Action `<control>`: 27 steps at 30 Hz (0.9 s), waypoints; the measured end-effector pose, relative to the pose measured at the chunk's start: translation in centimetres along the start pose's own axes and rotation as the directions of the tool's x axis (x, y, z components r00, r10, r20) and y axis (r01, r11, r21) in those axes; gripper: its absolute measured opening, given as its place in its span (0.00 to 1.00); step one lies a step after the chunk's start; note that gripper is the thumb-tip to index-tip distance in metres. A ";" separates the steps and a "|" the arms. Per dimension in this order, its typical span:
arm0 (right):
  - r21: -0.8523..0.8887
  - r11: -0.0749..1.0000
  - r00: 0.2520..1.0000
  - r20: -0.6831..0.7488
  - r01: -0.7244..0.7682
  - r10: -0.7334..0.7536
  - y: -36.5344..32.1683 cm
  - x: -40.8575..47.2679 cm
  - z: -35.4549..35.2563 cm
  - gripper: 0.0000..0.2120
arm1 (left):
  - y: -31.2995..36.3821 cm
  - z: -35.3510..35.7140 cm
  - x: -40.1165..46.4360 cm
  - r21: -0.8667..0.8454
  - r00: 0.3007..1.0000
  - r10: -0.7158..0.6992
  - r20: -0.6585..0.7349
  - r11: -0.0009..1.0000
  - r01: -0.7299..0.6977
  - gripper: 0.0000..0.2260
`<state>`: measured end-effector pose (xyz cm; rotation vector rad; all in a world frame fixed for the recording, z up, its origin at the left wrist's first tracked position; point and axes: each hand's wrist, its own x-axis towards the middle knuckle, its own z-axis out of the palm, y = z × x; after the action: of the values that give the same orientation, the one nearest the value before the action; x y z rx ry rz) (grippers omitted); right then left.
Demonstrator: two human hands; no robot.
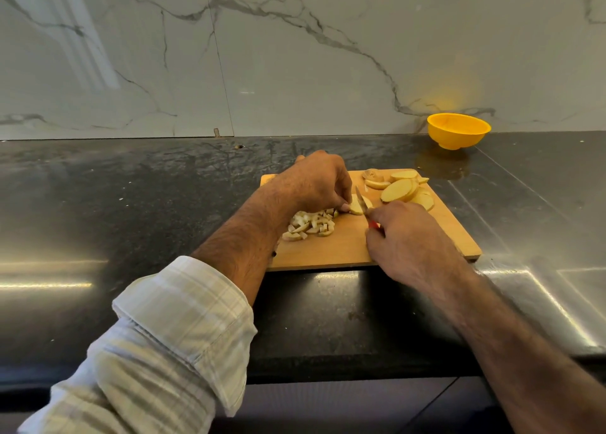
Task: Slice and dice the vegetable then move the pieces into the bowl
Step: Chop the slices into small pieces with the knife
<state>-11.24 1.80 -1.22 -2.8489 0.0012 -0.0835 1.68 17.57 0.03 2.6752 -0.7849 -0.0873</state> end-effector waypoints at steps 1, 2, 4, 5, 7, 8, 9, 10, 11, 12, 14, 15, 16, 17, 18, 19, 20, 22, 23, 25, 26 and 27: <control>-0.004 1.000 1.000 0.004 0.013 -0.013 -0.2 -0.1 0.0 0.14 | -0.1 0.0 0.0 0.003 1.000 0.003 -0.004 1.000 -0.003 0.03; -0.004 1.000 1.000 0.011 0.022 -0.022 -0.3 -0.2 0.0 0.14 | -0.1 0.1 0.1 0.002 1.000 0.007 -0.007 1.000 -0.007 0.03; 0.002 1.000 0.999 0.031 0.024 -0.024 -0.5 -0.1 0.2 0.13 | -0.3 0.2 0.3 0.001 1.000 0.014 -0.009 1.000 -0.014 0.03; 0.001 1.000 0.999 0.045 0.018 -0.018 -0.6 0.0 0.2 0.12 | -0.3 0.3 0.4 0.004 1.000 0.015 -0.011 1.000 -0.015 0.03; -0.011 1.000 0.997 0.078 -0.007 0.008 -0.9 0.2 0.1 0.13 | -0.3 0.4 0.4 0.010 1.000 0.012 -0.014 1.000 -0.012 0.04; -0.021 1.000 0.995 0.094 -0.018 0.020 -1.2 0.3 0.0 0.12 | -0.3 0.4 0.4 0.010 1.000 0.014 -0.017 1.000 -0.014 0.04; -0.037 0.999 0.994 0.102 -0.022 0.026 -1.6 0.3 -0.1 0.12 | -0.4 0.4 0.5 0.007 1.000 0.019 -0.019 1.000 -0.019 0.04; -0.055 0.998 0.995 0.100 -0.020 0.026 -1.9 0.4 -0.2 0.09 | -0.3 0.3 0.5 0.004 0.999 0.024 -0.021 1.000 -0.024 0.04; -0.064 0.998 0.995 0.096 -0.015 0.021 -2.3 0.5 -0.3 0.07 | -0.3 0.3 0.4 0.003 0.999 0.028 -0.022 1.000 -0.027 0.03; -0.066 0.998 0.996 0.091 -0.011 0.017 -2.7 0.6 -0.4 0.08 | -0.2 0.2 0.4 0.002 0.999 0.032 -0.025 0.999 -0.032 0.03; -0.052 0.999 0.995 0.095 -0.005 0.010 -3.1 1.1 -0.6 0.11 | -0.2 0.1 0.4 -0.004 0.999 0.037 -0.031 0.999 -0.037 0.03; -0.033 0.999 0.995 0.094 -0.012 0.015 -3.2 1.4 -0.7 0.11 | -0.2 0.1 0.4 -0.008 0.999 0.034 -0.027 0.999 -0.034 0.03; -0.010 1.000 0.995 0.094 -0.026 0.027 -3.1 1.7 -0.8 0.10 | -0.1 0.1 0.3 -0.011 0.999 0.031 -0.020 0.999 -0.031 0.03; 0.005 0.999 0.995 0.089 -0.035 0.035 -2.9 1.8 -0.8 0.09 | 0.0 0.1 0.2 -0.010 0.999 0.033 -0.015 0.999 -0.033 0.03; 0.007 0.999 0.996 0.079 -0.032 0.032 -2.4 2.0 -0.7 0.06 | -0.1 0.2 0.2 -0.007 0.999 0.040 -0.015 0.999 -0.040 0.03; 0.005 1.000 0.998 0.054 -0.021 0.021 -1.9 2.0 -0.5 0.05 | -0.2 0.2 0.1 -0.007 0.999 0.051 -0.019 0.999 -0.051 0.04; 0.017 1.000 1.000 0.023 -0.007 0.007 -1.3 1.8 -0.3 0.05 | -0.4 0.1 0.0 -0.021 0.998 0.062 -0.026 0.998 -0.063 0.04; 0.060 0.998 1.000 -0.022 0.019 -0.017 -0.5 1.2 -0.1 0.07 | -0.8 -0.1 -0.3 -0.076 0.997 0.064 -0.048 0.995 -0.068 0.05; 0.071 0.997 0.999 -0.029 0.027 -0.025 -0.2 0.8 0.0 0.09 | -0.9 -0.2 -0.4 -0.091 0.996 0.065 -0.060 0.993 -0.070 0.05; 0.079 0.996 0.999 -0.020 0.040 -0.039 -0.1 0.0 0.2 0.13 | -1.0 -0.3 -0.4 -0.096 0.996 0.068 -0.061 0.993 -0.073 0.05; 0.067 0.997 0.999 -0.013 0.047 -0.046 -0.2 -0.1 0.3 0.14 | -0.9 -0.2 -0.3 -0.099 0.997 0.065 -0.051 0.993 -0.070 0.05; 0.050 0.997 0.999 -0.009 0.051 -0.051 -0.4 -0.2 0.4 0.15 | -1.0 -0.1 -0.3 -0.103 0.997 0.060 -0.045 0.993 -0.065 0.05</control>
<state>-11.41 2.26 -1.50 -2.7991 -0.0711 -0.1031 1.97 18.49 -0.26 2.5442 -0.8271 -0.0547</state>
